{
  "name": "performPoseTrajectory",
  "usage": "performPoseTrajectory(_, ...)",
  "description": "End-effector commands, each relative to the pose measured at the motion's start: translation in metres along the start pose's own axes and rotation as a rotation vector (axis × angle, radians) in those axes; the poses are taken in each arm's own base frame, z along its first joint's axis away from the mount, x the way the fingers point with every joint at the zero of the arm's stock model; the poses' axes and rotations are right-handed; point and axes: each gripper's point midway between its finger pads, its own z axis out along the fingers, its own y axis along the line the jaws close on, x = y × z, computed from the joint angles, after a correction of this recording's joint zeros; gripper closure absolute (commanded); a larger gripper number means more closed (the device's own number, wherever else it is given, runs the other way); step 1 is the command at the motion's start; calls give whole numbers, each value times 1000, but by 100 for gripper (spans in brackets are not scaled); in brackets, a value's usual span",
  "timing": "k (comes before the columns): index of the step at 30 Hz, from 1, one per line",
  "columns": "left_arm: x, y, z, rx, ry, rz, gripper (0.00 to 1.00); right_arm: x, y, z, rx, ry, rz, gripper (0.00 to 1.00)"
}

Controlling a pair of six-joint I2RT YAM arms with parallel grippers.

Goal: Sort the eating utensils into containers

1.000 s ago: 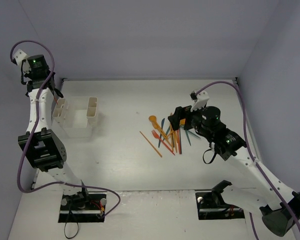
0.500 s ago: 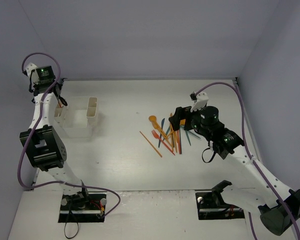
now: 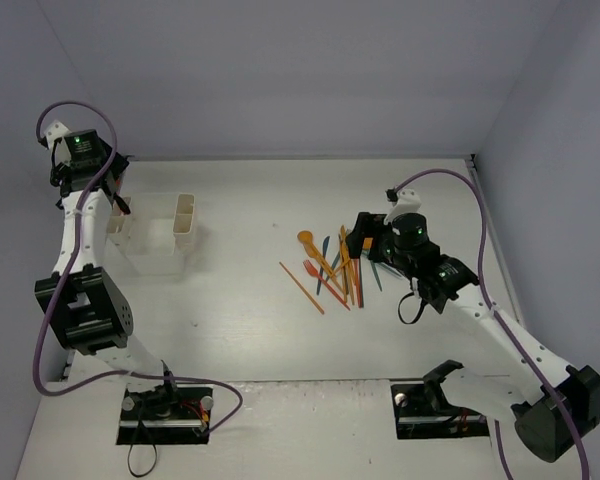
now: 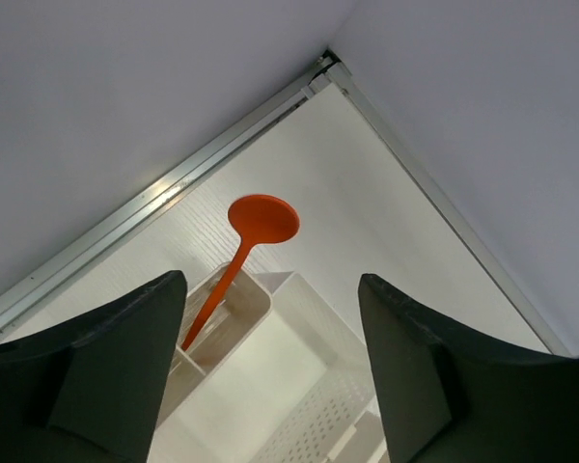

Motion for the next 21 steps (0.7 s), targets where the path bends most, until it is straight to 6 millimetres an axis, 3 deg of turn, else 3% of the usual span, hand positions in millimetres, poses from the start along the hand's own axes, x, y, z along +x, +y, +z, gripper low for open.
performPoseTrajectory(1,-51,-18,-67,117,-114,20,26,-1,-24,16,152,5,139,20)
performPoseTrajectory(6,-30,-27,-126,198,-63,158,23,20,-26,41,201,104,229,33)
performPoseTrajectory(9,15,-41,-156,258,-11,332,23,39,-27,58,239,167,292,39)
performPoseTrajectory(11,44,-45,-190,338,26,417,23,57,-31,72,281,218,328,42)
performPoseTrajectory(12,61,-51,-202,384,57,450,23,56,-32,76,295,214,354,46)
performPoseTrajectory(15,97,-34,-236,459,146,502,23,62,-38,91,356,221,393,53)
performPoseTrajectory(17,119,-21,-245,487,203,520,23,65,-41,101,386,221,404,55)
performPoseTrajectory(21,139,5,-264,524,248,528,23,71,-46,115,443,221,402,61)
